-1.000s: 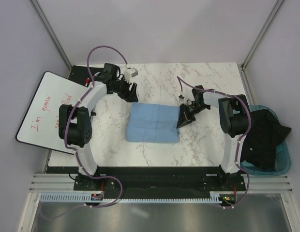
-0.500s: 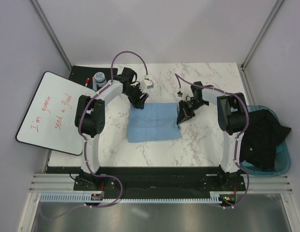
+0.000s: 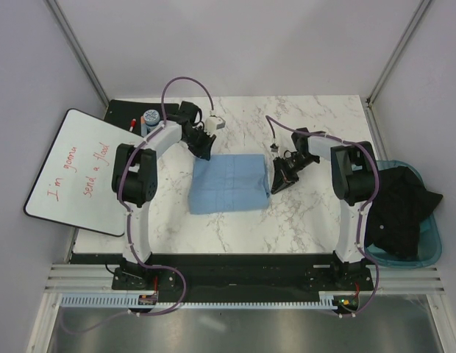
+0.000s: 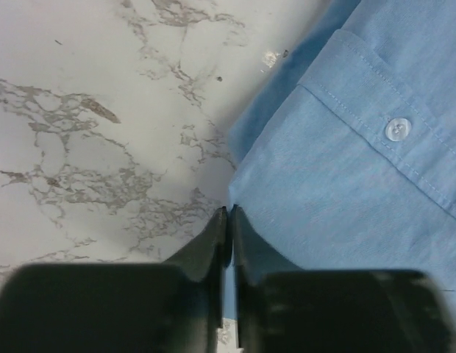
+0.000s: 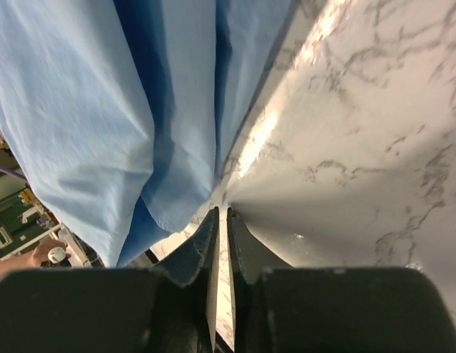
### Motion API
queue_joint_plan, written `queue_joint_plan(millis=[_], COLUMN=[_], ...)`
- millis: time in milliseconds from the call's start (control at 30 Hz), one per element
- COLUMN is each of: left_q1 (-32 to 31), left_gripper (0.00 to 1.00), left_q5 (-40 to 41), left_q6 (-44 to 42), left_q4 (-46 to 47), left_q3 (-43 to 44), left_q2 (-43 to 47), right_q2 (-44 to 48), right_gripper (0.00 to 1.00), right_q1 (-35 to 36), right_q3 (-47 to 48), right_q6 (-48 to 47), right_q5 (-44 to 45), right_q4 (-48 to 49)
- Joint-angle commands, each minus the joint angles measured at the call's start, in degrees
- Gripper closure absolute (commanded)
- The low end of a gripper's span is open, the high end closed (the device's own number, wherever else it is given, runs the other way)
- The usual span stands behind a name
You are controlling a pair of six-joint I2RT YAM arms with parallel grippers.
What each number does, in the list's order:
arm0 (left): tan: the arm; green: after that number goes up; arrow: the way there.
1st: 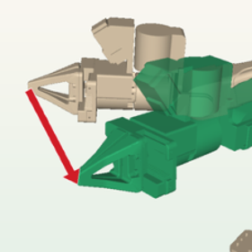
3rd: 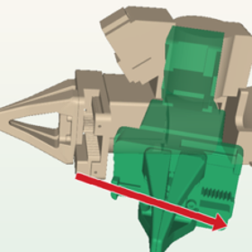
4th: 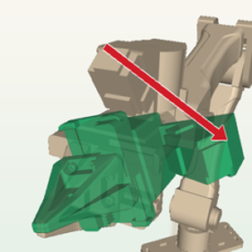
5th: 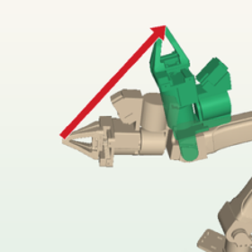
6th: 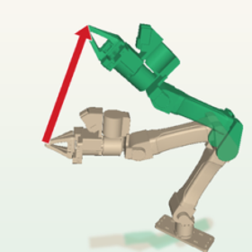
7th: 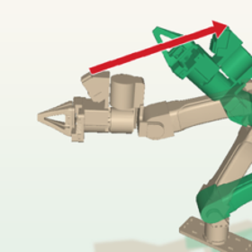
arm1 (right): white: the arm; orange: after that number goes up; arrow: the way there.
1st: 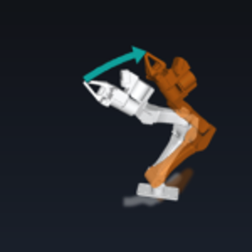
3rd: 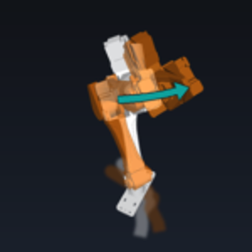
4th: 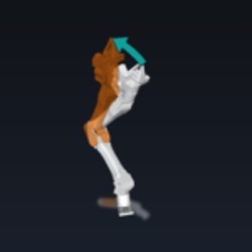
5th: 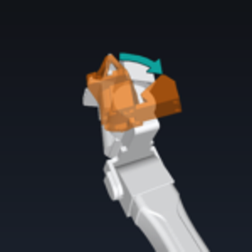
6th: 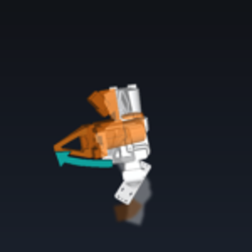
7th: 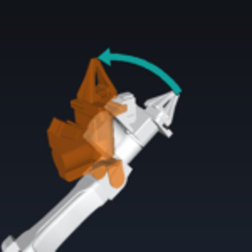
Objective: Fold and stack the long sleeve shirts
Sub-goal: Fold the shirt
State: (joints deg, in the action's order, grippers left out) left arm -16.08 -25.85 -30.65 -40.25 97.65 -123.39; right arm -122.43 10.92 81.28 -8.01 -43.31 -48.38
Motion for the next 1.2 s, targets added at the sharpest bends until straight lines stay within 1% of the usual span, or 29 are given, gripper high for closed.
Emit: queue_joint_plan(millis=[0,100,200,233,267,300,333,367,500,533,633,667,800,933,1167], left_q1=[0.5,0.3,0.0,0.1,0.1,-0.1,-0.4,-1.0,-6.5,-7.1,-10.2,-10.9,-14.0,-14.8,-14.9], left_gripper=[0.64,0.46,0.43,0.42,0.39,0.39,0.35,0.33,0.31,0.31,0.34,0.34,0.33,0.33,0.34], left_q5=[-0.8,-5.7,-7.9,-7.9,-8.9,-9.7,-10.5,-12.4,-11.8,-12.5,-13.1,-12.4,-12.0,-12.1,-12.6], left_q6=[3.9,4.8,6.0,6.4,6.7,6.5,6.2,4.0,1.7,1.8,3.0,3.1,2.6,2.4,2.1], left_q4=[2.1,2.1,2.1,2.5,2.3,2.3,2.3,2.1,1.9,2.0,2.4,2.6,3.0,3.1,3.0], left_q3=[0.9,3.0,5.7,6.3,7.9,8.7,9.5,10.7,14.7,15.5,20.4,22.7,28.0,31.6,29.5], left_q2=[1.0,3.1,3.8,3.8,3.5,3.2,2.6,2.4,-1.1,-2.0,-6.5,-7.5,-13.7,-17.3,-18.0], right_q2=[3.8,7.0,11.2,12.2,13.8,14.3,14.8,15.3,14.7,14.4,12.8,12.0,10.6,9.5,7.6], right_gripper=[0.83,0.8,0.67,0.56,0.5,0.48,0.46,0.46,0.51,0.56,0.68,0.69,0.69,0.68,0.66], right_q1=[-0.7,-2.4,-3.8,-3.8,-3.4,-3.1,-2.8,-2.5,-2.8,-2.9,-3.2,-3.3,-3.2,-3.2,-2.7], right_q3=[-0.7,-1.5,-1.6,-1.9,-2.3,-3.3,-3.9,-4.5,-8.0,-8.4,-10.0,-10.3,-11.5,-11.7,-13.0], right_q6=[-3.3,-3.5,-2.8,-2.7,-2.4,-2.5,-2.9,-3.0,1.3,2.3,6.1,6.9,10.2,13.0,14.6], right_q5=[-1.9,-4.7,-7.5,-8.4,-9.3,-10.4,-12.0,-11.7,-10.0,-9.7,-8.4,-7.5,-7.4,-7.9,-9.2], right_q4=[-3.0,-3.9,-3.9,-3.9,-3.7,-3.7,-3.7,-3.4,1.7,3.8,7.3,8.5,11.6,14.6,16.1])
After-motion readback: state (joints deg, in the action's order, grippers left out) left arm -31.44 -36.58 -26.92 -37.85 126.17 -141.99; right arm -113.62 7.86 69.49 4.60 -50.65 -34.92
